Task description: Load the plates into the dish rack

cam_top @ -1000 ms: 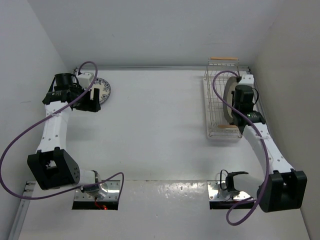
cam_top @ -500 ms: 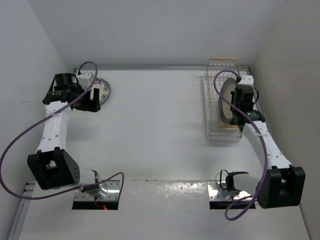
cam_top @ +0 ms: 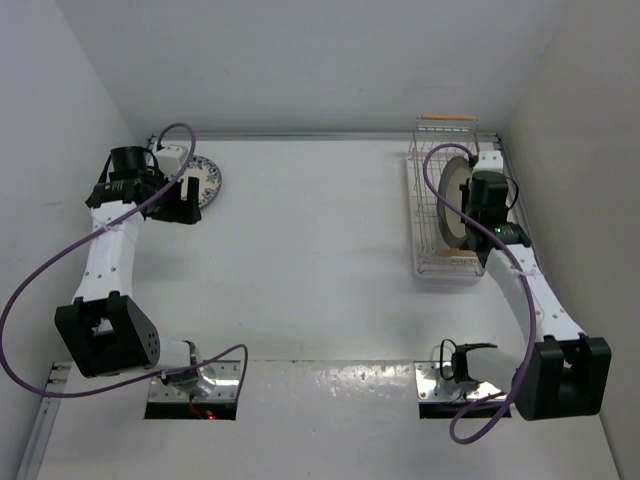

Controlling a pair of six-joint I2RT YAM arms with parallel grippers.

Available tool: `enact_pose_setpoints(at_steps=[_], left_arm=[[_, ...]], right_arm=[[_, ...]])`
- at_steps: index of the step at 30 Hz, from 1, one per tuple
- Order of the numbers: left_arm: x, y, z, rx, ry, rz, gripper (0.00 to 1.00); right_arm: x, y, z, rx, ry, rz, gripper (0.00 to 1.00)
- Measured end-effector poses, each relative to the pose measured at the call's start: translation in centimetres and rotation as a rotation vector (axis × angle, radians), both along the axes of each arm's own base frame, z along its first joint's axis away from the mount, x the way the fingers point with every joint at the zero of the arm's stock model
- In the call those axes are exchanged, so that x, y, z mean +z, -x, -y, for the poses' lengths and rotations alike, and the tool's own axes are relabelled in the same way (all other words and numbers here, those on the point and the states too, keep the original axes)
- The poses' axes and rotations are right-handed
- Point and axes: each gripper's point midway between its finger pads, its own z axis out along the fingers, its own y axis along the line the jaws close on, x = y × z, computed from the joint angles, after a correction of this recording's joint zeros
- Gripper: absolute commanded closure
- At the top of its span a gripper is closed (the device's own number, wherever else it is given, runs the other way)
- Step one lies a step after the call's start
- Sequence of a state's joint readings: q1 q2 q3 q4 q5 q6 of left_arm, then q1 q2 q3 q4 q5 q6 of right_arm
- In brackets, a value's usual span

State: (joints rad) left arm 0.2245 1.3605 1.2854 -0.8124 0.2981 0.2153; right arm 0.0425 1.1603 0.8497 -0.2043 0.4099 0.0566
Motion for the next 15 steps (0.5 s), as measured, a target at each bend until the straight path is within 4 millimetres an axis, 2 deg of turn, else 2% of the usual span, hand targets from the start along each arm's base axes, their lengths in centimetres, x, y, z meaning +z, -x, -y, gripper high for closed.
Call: enact_pose_setpoints(at_steps=[2,9,11,14,15], left_arm=[[-0.01,0.01,-0.01,0.000,0.000,-0.001,0.18],[-0.09,0.00,-0.13,0.004,-0.005,-0.003,0.18],[-0.13,-0.02,-0.14,0.004,-0.006,-0.005,0.18],[-0.26,-0.04,-0.14,0.005,-0.004,-0.009,0.18],[-0.29,-0.04,-0.16,0.005,-0.005,-0.010,0.18]], right_arm=[[-0.04,0.11,-0.02,0.001,0.000,-0.004,0.91],[-0.10,0.15,-0.06,0.001,-0.004,-0.006,0.84],[-0.11,0.14,-0.08,0.000,-0.008,-0.004,0.80],[-0.21,0.05,-0.31,0.003,-0.024,-0.001,0.67],[-0.35,0.08,-0.32,0.001,-0.027,-0.006,0.67]])
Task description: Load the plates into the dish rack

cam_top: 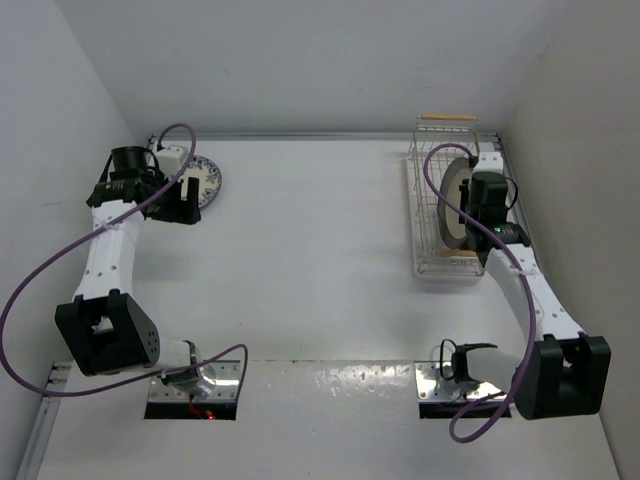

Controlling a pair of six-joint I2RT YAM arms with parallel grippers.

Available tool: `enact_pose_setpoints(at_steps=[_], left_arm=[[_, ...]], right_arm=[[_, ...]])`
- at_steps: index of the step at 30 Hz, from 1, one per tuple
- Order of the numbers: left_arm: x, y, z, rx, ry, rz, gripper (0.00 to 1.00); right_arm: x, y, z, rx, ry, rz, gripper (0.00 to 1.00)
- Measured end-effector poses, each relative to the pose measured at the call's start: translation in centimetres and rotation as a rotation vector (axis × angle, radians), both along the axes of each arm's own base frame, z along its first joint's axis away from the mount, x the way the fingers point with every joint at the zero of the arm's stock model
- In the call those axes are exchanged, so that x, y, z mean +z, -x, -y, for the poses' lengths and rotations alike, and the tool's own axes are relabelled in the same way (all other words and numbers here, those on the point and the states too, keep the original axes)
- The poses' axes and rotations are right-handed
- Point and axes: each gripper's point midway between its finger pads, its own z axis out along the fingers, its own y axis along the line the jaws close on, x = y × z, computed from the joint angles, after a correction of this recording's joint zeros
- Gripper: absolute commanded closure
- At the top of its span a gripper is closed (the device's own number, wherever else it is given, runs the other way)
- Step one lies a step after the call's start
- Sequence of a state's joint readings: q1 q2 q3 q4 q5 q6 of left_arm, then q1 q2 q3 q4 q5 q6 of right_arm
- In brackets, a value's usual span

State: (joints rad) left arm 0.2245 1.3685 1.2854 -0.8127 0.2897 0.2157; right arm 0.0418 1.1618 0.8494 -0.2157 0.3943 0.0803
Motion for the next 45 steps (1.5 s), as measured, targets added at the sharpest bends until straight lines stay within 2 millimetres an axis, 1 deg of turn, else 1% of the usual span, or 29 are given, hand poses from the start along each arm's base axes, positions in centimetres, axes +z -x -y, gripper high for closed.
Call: enact_pose_setpoints(at_steps=[2,4,6,7,9,13,14,15,16,17,19,23,26,28,29,30,32,33,37,38,40,41,45], left_arm=[[-0.1,0.0,0.0,0.001,-0.002,-0.001,0.18],[-0.1,0.0,-0.1,0.001,-0.003,-0.004,0.18],[-0.1,0.0,-0.1,0.002,-0.003,-0.005,0.18],[-0.1,0.0,-0.1,0.002,-0.003,-0.005,0.18],[-0.1,0.0,-0.1,0.003,-0.005,-0.005,0.18],[-0.2,0.0,-0.1,0.004,-0.005,-0.005,0.18],[-0.2,0.0,-0.2,0.005,-0.007,-0.005,0.18],[-0.2,0.0,-0.2,0.006,-0.008,-0.005,0.18],[-0.2,0.0,-0.2,0.006,-0.009,-0.006,0.18],[-0.2,0.0,-0.2,0.007,-0.009,-0.006,0.18],[-0.2,0.0,-0.3,0.008,-0.011,-0.006,0.18],[-0.2,0.0,-0.3,0.010,-0.014,-0.007,0.18],[-0.2,0.0,-0.3,0.010,-0.014,-0.007,0.18],[-0.2,0.0,-0.3,0.011,-0.014,-0.007,0.18],[-0.2,0.0,-0.3,0.011,-0.014,-0.007,0.18],[-0.2,0.0,-0.3,0.011,-0.014,-0.007,0.18],[-0.2,0.0,-0.3,0.011,-0.014,-0.007,0.18],[-0.2,0.0,-0.3,0.011,-0.014,-0.007,0.18],[-0.2,0.0,-0.3,0.010,-0.014,-0.007,0.18],[-0.2,0.0,-0.3,0.011,-0.014,-0.007,0.18],[-0.2,0.0,-0.3,0.011,-0.014,-0.007,0.18],[-0.2,0.0,-0.3,0.011,-0.014,-0.007,0.18],[-0.2,0.0,-0.4,0.006,-0.018,-0.006,0.18]], right_arm=[[-0.3,0.1,0.0,-0.001,0.000,-0.011,0.67],[-0.4,0.1,0.1,-0.005,-0.002,-0.014,0.60],[-0.5,0.1,0.0,-0.003,-0.005,-0.019,0.60],[-0.6,0.1,0.0,-0.003,-0.005,-0.021,0.69],[-0.6,0.2,0.2,-0.013,0.001,-0.023,0.78],[-0.3,0.1,0.3,-0.021,-0.006,-0.005,0.79],[-0.2,0.1,0.2,-0.018,-0.006,-0.003,0.85],[-0.2,0.1,0.2,-0.020,-0.006,-0.001,0.88],[-0.1,0.1,0.1,-0.009,-0.004,-0.001,0.94],[-0.1,0.2,0.1,-0.002,-0.002,-0.001,0.97],[0.0,0.4,0.0,0.010,0.007,-0.002,1.00],[-0.2,1.0,0.0,0.027,0.019,-0.012,1.00],[-0.2,1.0,-0.1,0.027,0.019,-0.012,0.98],[-0.3,1.1,-0.1,0.024,0.014,-0.013,0.94],[-0.4,1.1,-0.1,0.021,0.010,-0.011,0.91],[-0.4,1.2,-0.1,0.019,0.006,-0.008,0.82],[-0.5,1.4,-0.2,0.016,-0.002,0.004,0.78],[-0.6,1.6,-0.2,0.014,-0.006,0.009,0.71],[-1.2,2.3,-0.3,0.033,-0.001,0.000,0.62],[-1.3,2.3,-0.3,0.036,0.003,-0.006,0.58],[-1.7,2.2,-0.3,0.042,0.005,-0.017,0.47],[-1.8,2.1,-0.5,0.047,0.004,-0.020,0.47],[-1.8,1.9,-0.7,0.066,0.007,-0.024,0.38]])
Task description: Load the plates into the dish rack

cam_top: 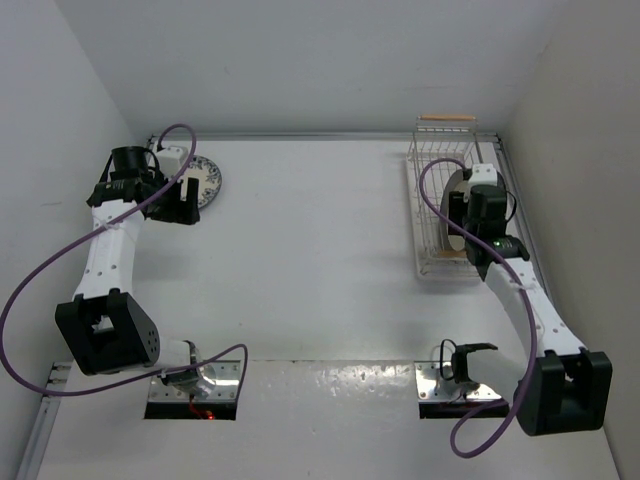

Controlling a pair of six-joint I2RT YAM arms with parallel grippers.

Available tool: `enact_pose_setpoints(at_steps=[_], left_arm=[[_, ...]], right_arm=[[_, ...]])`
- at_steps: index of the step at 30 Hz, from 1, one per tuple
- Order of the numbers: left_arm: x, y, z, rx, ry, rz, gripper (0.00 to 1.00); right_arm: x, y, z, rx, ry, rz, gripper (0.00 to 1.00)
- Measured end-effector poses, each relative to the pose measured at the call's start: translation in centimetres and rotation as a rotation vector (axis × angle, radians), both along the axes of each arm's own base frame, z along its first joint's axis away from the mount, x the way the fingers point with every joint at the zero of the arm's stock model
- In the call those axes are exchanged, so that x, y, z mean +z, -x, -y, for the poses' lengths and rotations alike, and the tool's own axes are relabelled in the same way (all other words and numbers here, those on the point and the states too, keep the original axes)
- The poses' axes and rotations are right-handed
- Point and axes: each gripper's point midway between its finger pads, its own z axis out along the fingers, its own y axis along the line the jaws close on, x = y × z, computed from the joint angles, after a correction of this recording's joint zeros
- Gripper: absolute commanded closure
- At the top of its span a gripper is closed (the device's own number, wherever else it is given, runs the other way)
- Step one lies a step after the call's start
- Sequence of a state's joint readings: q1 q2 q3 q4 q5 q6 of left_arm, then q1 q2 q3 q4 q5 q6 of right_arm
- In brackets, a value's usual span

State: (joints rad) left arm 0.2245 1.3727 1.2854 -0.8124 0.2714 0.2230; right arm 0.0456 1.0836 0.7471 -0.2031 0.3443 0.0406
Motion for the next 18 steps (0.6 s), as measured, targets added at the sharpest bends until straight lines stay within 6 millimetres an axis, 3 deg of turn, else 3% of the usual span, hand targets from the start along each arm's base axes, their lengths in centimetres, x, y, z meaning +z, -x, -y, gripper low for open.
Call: enact_pose_setpoints(at_steps=[5,10,13,18], left_arm=[[-0.1,0.0,-0.1,0.001,-0.003,-0.002,0.18],[-0.9,-0.7,-0.8,0.016,0.000,-0.030,0.18],[-1.7,-1.7,-2.3,0.054,0.017,-0.054,0.18],[-3.5,-4.4,-5.7,0.163,0.067,-0.079,0.18]], right_arm=[[1.9,-1.0,-0.6,0.060,0.014,0.029,0.23],[6.6,-2.5,-1.3,0.108,0.029,0.116,0.17],[9.5,-3.1,-2.1,0.145,0.028,0.185,0.16],[12.8,-2.9,-3.8,0.208,0.014,0.270,0.15]])
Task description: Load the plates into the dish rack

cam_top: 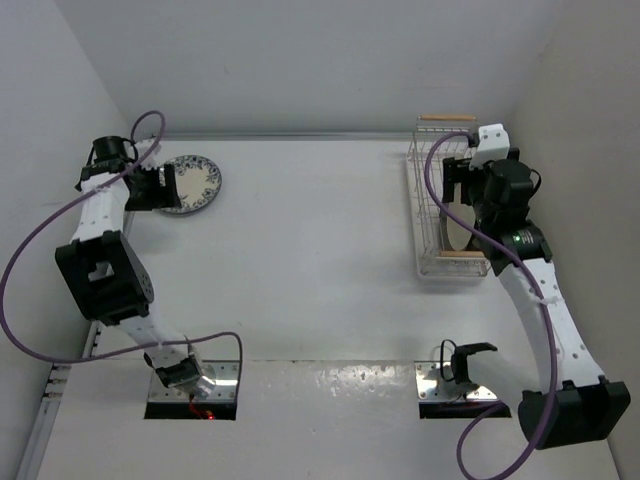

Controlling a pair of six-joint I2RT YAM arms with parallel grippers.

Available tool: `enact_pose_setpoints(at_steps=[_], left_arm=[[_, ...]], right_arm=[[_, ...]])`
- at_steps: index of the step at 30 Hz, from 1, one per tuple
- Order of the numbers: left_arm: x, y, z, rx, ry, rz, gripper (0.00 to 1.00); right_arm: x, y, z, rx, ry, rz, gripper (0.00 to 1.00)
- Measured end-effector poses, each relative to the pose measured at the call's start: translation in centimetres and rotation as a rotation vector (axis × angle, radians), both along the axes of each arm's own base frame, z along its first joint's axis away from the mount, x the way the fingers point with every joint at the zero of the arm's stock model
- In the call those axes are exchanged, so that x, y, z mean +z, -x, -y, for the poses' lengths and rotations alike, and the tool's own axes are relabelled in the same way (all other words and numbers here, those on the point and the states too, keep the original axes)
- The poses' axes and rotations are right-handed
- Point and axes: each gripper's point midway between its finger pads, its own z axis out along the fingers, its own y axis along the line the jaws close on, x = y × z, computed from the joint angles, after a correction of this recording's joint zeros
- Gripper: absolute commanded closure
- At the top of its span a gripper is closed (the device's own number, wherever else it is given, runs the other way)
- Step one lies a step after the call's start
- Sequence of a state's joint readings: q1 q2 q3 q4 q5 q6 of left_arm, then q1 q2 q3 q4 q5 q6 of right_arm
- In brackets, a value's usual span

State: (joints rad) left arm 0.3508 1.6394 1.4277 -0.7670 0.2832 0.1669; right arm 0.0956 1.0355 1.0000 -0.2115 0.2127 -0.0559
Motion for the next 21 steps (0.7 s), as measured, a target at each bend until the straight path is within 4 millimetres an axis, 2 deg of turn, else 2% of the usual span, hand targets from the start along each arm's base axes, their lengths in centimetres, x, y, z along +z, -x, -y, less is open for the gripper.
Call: enact_pose_setpoints(at_steps=[3,8,12,15,19,20,21], left_arm=[[-1.9,-2.8,-2.9,0.096,0.041,-0.018,0.18],[-6.4,-7.6,-7.3,0.226,0.101,-0.045,0.20],[-10.6,-9.9,-9.2,0.284,0.147,-0.082,0.20],[-12.9,-10.9,-9.4,0.284,0.172,-0.103,0.20],[-11.8,-12.9,-10.3,0.287,0.175,-0.046,0.21],[-12.0,-13.3,-10.4,0.286,0.176,-0.039,0.23],[-12.4,-13.6,-10.5,0.284,0.180,-0.038,0.30]], right_arm=[[1.2,0.3,-0.8,0.031,-0.007,0.037,0.14],[2.1,0.1,-1.5,0.057,-0.008,0.073,0.13],[2.1,-0.8,-1.9,0.068,-0.008,0.073,0.13],[2.1,-2.2,-2.5,0.084,-0.016,0.065,0.13],[2.3,-4.5,-4.5,0.136,-0.024,0.069,0.13],[2.3,-4.9,-5.1,0.151,-0.024,0.067,0.13],[2.3,-5.4,-5.8,0.167,-0.022,0.066,0.13]])
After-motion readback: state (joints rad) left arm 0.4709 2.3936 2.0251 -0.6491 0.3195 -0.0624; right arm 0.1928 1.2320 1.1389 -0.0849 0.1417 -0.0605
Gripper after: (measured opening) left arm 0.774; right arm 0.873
